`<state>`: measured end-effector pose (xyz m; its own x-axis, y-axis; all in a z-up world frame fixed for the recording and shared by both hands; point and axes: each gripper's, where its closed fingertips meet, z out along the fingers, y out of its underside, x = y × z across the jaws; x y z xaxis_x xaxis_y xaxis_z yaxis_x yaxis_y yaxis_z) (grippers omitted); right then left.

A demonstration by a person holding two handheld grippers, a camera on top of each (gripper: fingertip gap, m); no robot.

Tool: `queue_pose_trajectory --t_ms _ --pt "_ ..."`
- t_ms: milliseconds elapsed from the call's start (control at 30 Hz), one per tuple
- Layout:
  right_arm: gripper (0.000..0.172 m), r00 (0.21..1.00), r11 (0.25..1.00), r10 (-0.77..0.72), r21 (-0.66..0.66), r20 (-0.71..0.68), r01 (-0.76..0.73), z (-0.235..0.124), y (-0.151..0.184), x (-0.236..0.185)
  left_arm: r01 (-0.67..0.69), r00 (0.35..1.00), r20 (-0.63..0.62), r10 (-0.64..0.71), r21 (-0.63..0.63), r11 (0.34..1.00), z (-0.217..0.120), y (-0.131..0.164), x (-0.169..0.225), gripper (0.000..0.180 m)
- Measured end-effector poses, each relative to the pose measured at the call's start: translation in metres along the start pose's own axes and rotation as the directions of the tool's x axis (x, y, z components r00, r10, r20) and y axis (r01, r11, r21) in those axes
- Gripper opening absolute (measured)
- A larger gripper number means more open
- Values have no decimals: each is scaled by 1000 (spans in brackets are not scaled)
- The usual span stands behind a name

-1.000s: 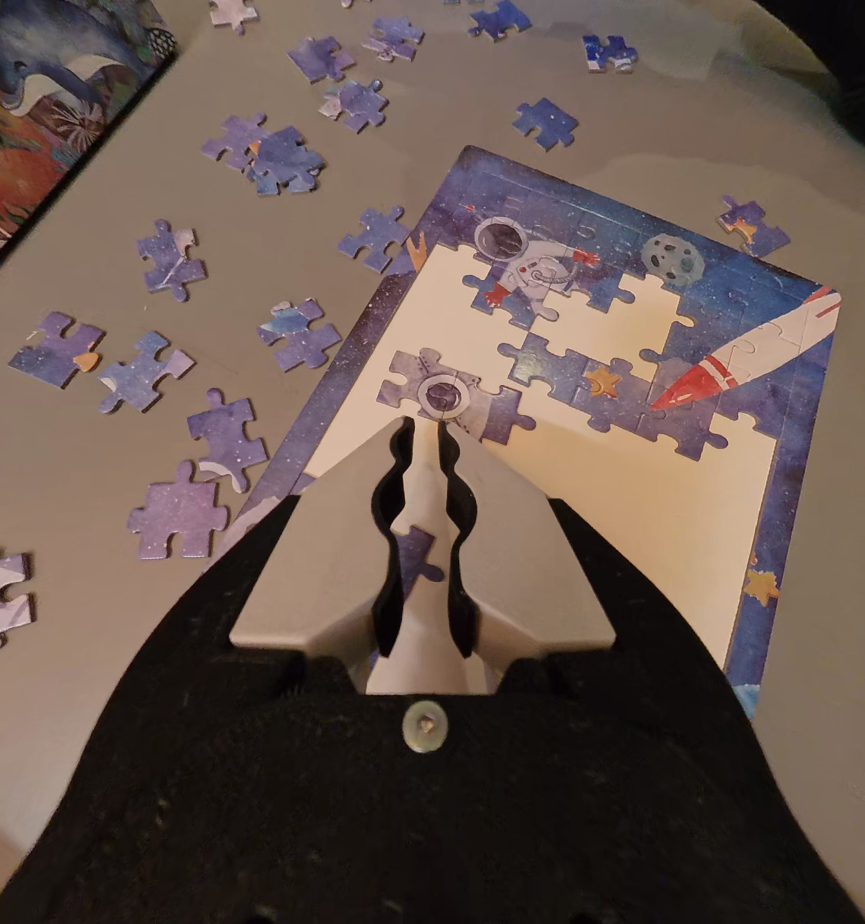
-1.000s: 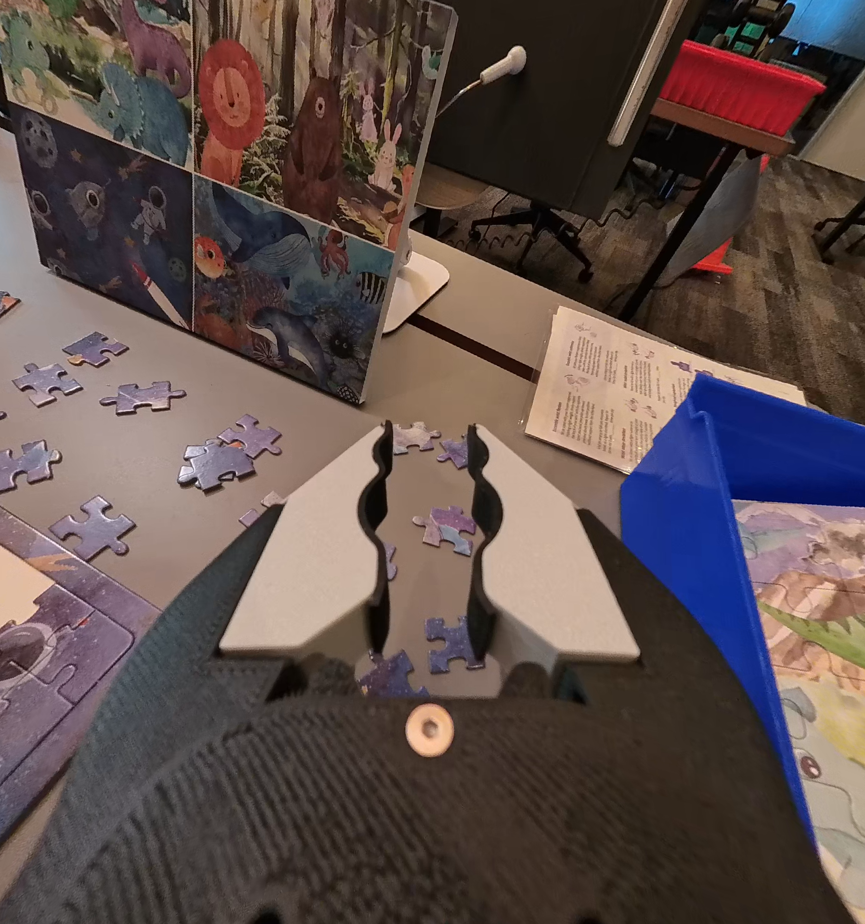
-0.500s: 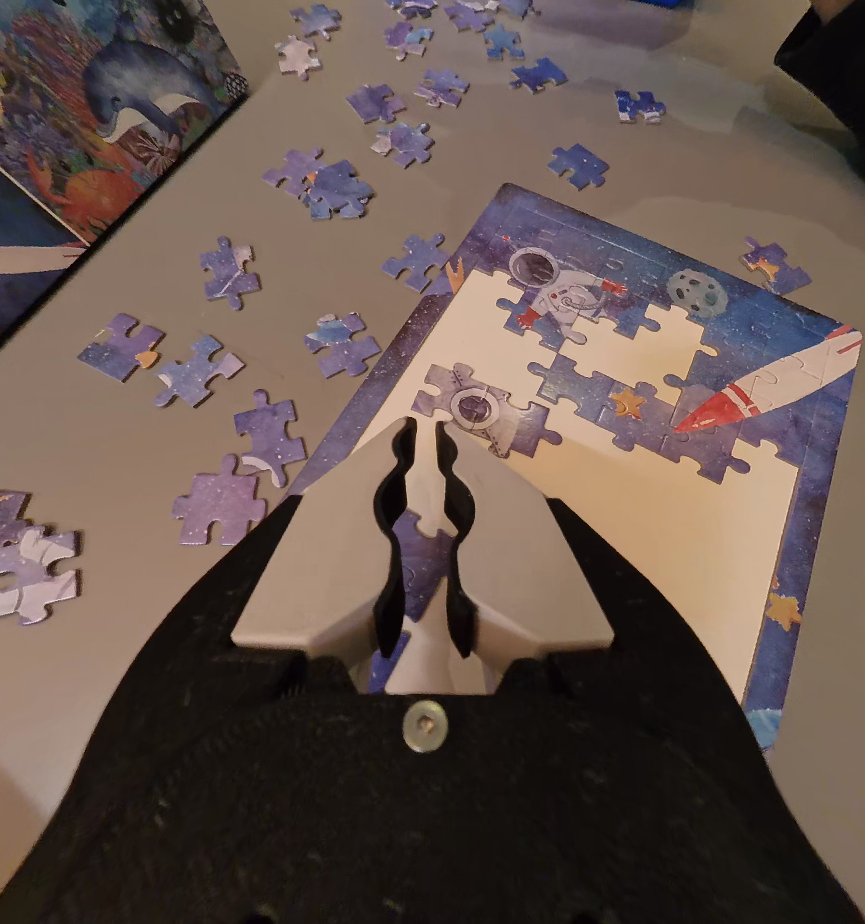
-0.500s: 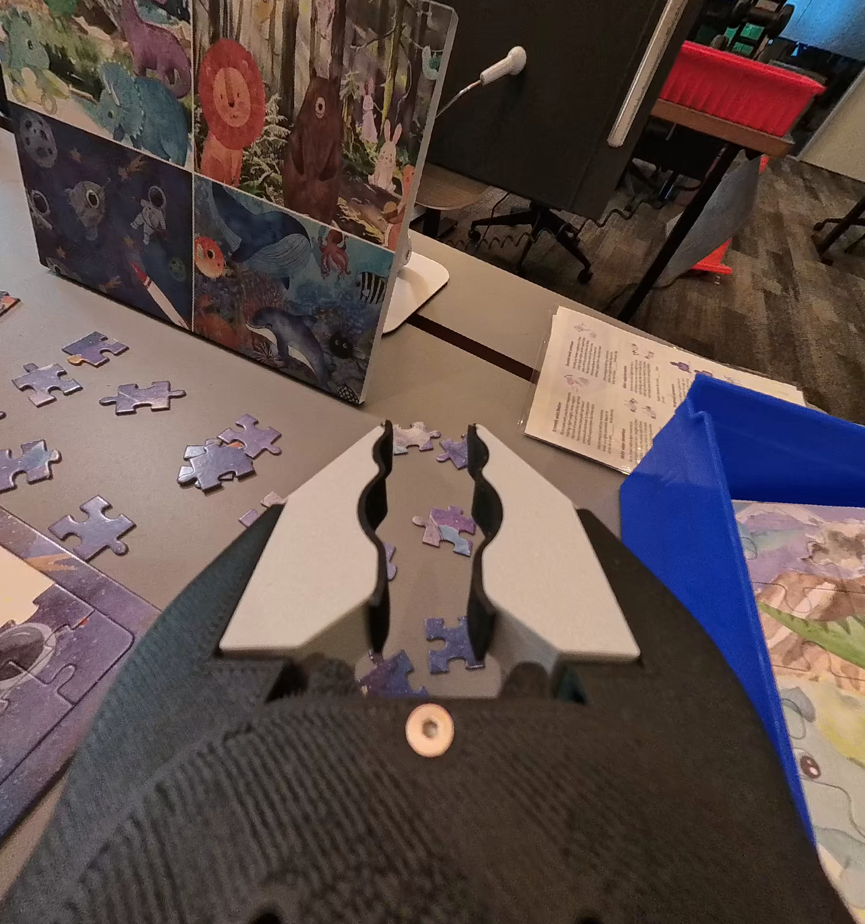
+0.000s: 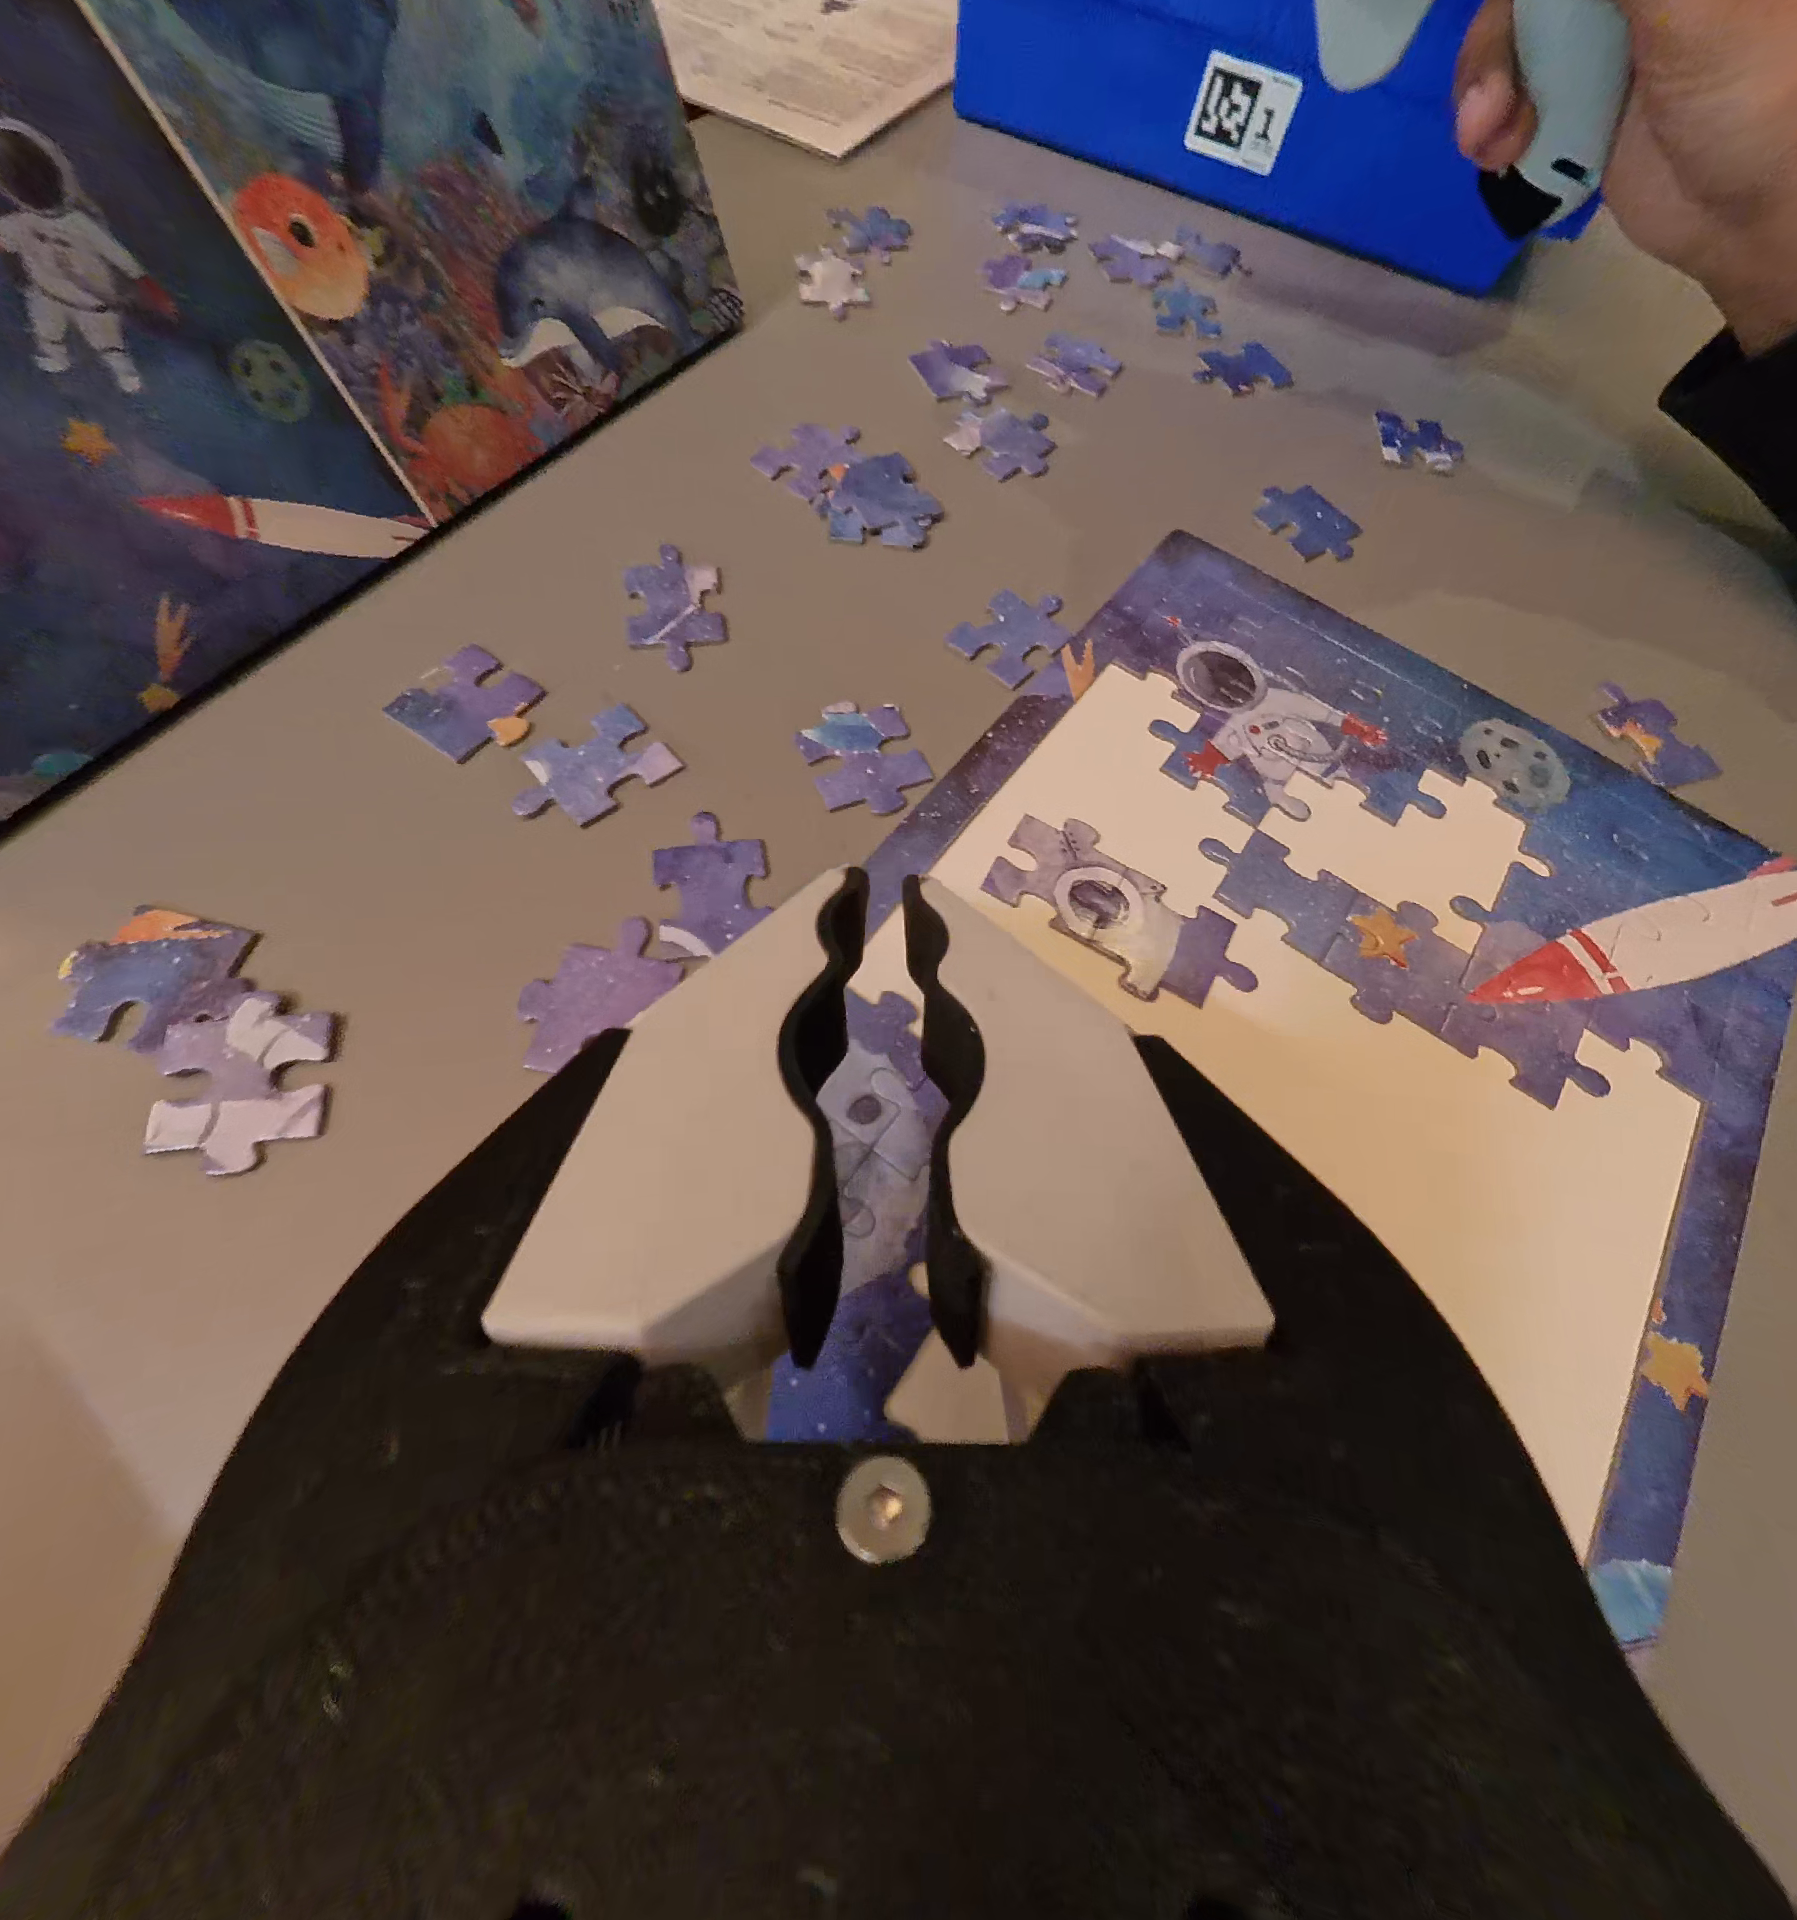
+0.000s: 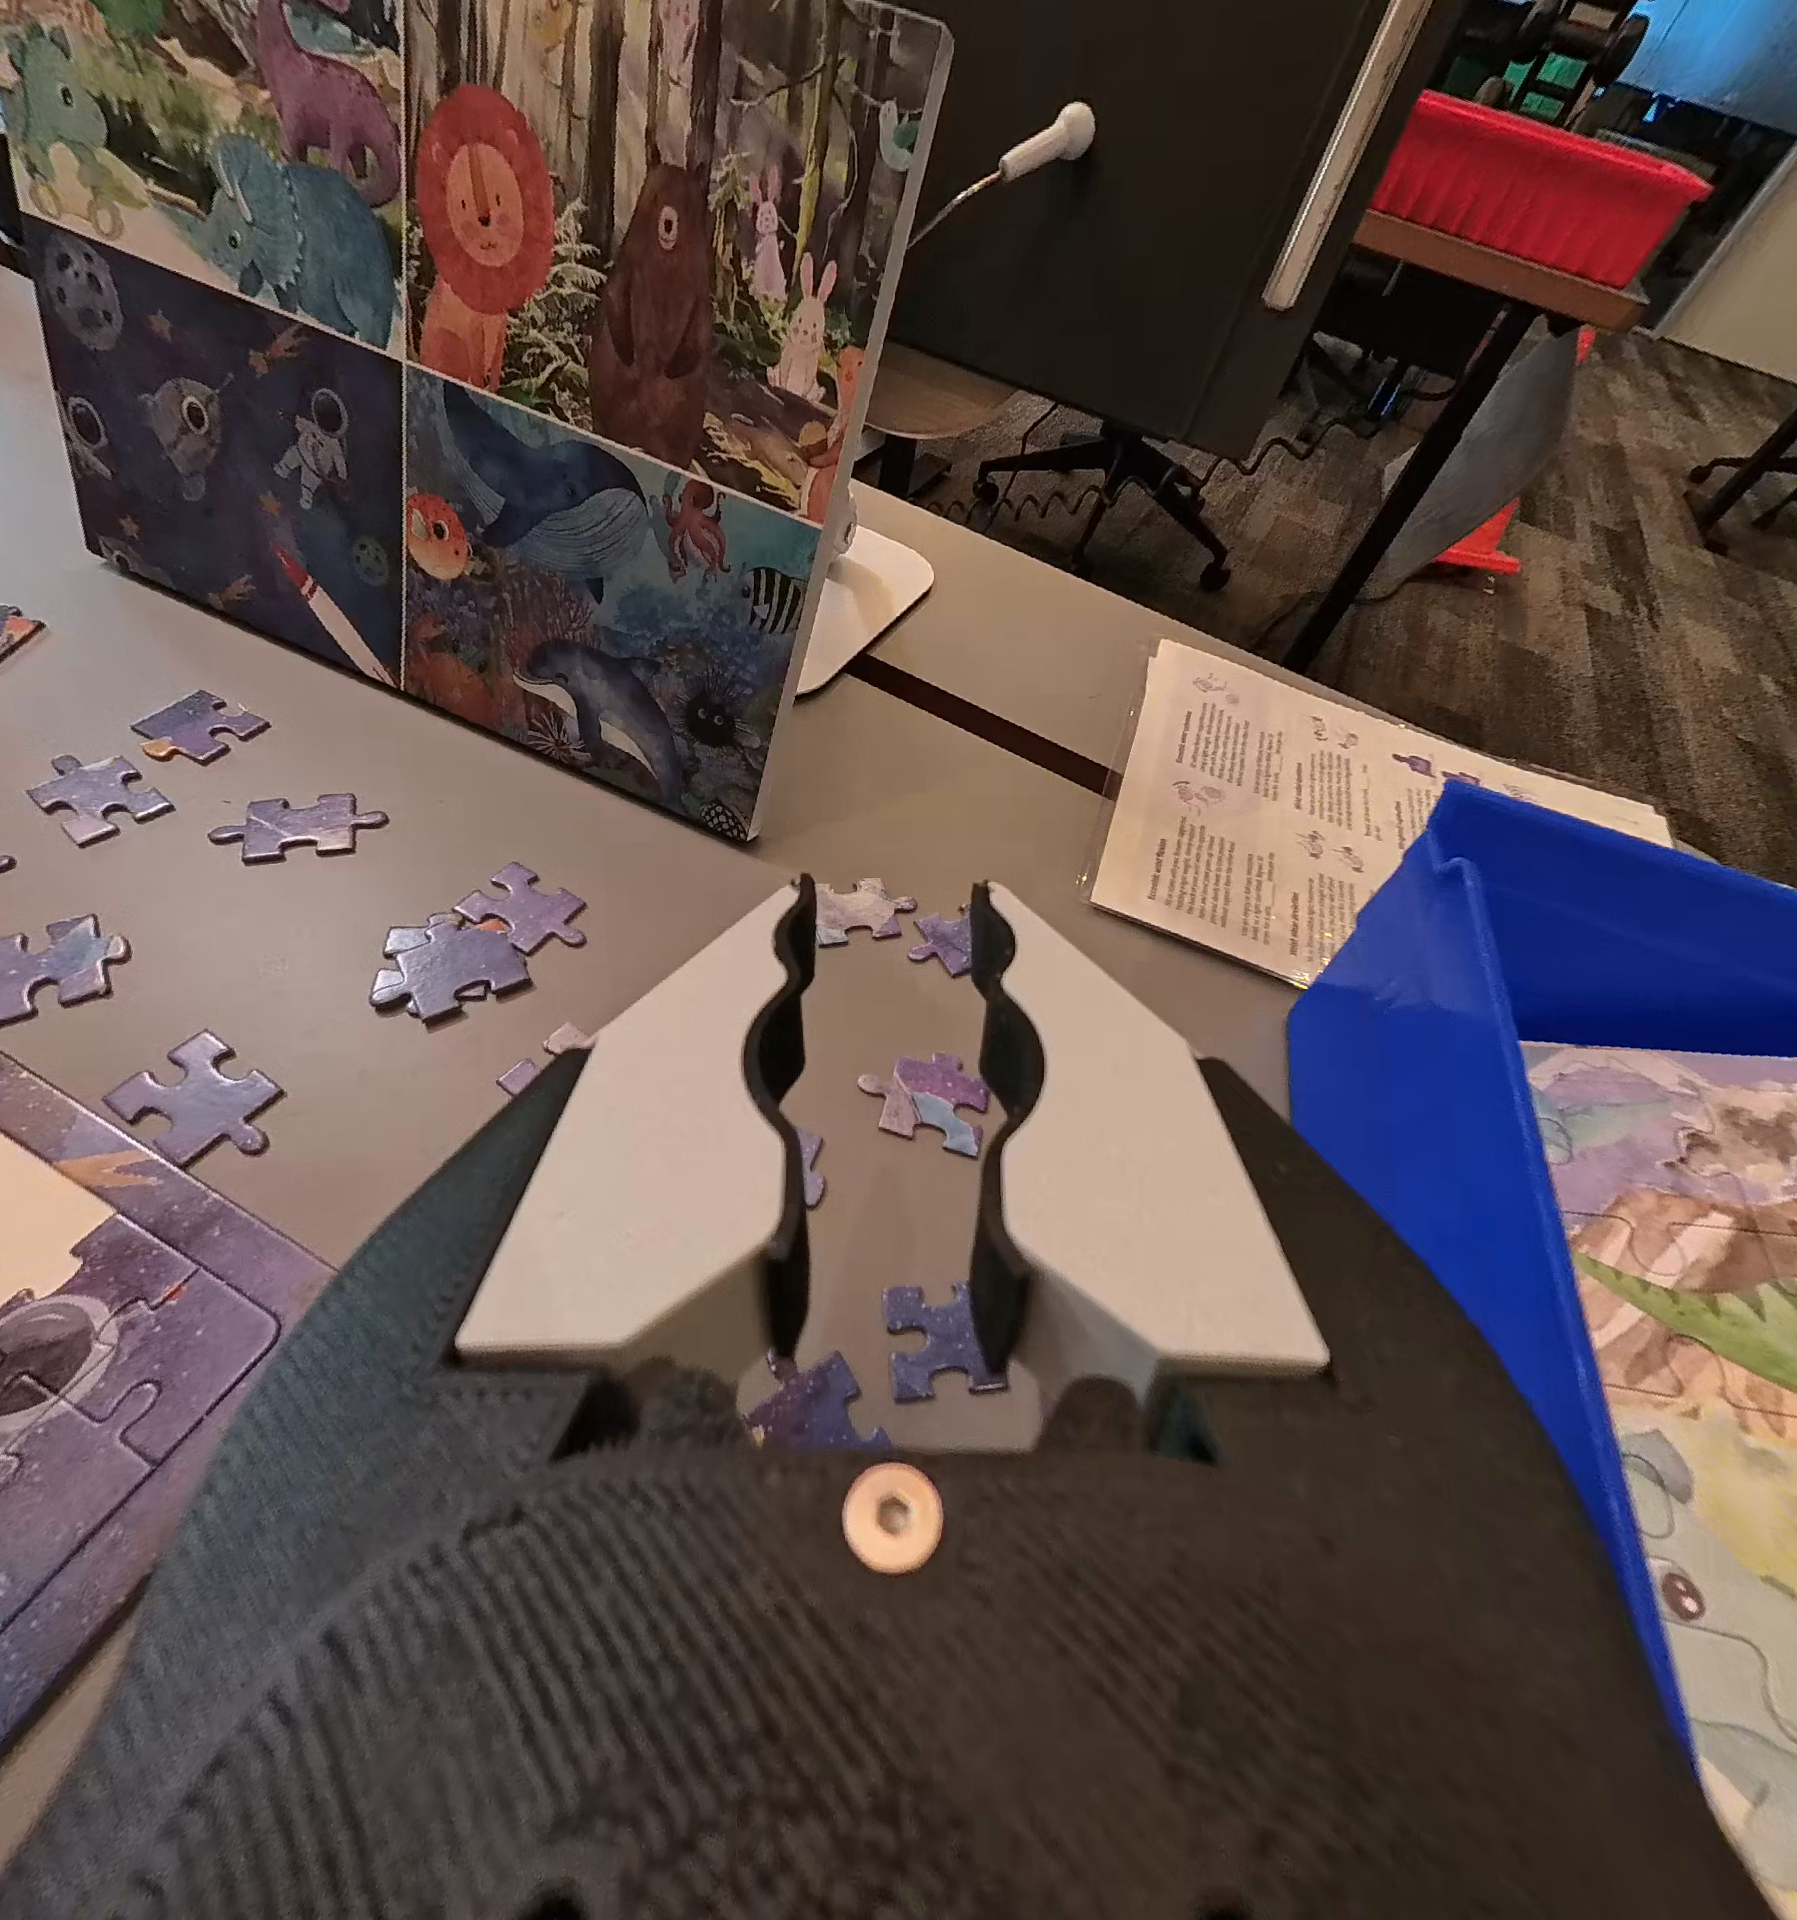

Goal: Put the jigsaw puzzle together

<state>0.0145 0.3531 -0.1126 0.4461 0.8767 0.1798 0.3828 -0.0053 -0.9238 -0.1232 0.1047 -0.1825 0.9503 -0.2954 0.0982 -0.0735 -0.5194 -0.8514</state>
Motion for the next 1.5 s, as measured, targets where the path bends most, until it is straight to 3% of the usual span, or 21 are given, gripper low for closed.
queue_pose_trajectory --t_ms 333,467,733,800,900,1000,1133,1233,1367,1500 --pt "28 1000 1000 -16 4 2 16 -1 -2 -4 70 987 136 -80 76 995 -35 4 -56 7" --pt "28 999 1000 -23 -4 24 23 2 -1 -11 152 984 67 -163 155 976 -42 -1 -59 9" --pt "34 971 992 -124 -10 203 129 12 3 -70 118 987 98 -129 113 987 -37 5 -59 9" --pt "37 894 981 -187 33 407 190 4 5 -117 99 988 111 -109 92 991 -35 7 -59 9" --pt "39 673 961 -224 47 705 271 -21 25 -192 89 989 113 -97 73 993 -32 9 -57 9" --pt "45 564 917 -250 5 787 399 -28 54 -232 87 989 114 -95 70 994 -31 10 -56 8" --pt "54 511 885 -269 1 817 465 -32 69 -261 96 989 105 -103 74 993 -30 9 -56 8" --pt "55 500 890 -250 -7 829 457 -34 68 -273 101 990 95 -107 73 992 -29 10 -54 8" --pt "56 572 884 -209 -96 793 457 -21 69 -273 94 991 93 -100 63 994 -27 11 -52 8" --pt "59 592 873 -199 -133 781 469 -18 72 -278 97 991 92 -102 60 993 -27 12 -52 8"
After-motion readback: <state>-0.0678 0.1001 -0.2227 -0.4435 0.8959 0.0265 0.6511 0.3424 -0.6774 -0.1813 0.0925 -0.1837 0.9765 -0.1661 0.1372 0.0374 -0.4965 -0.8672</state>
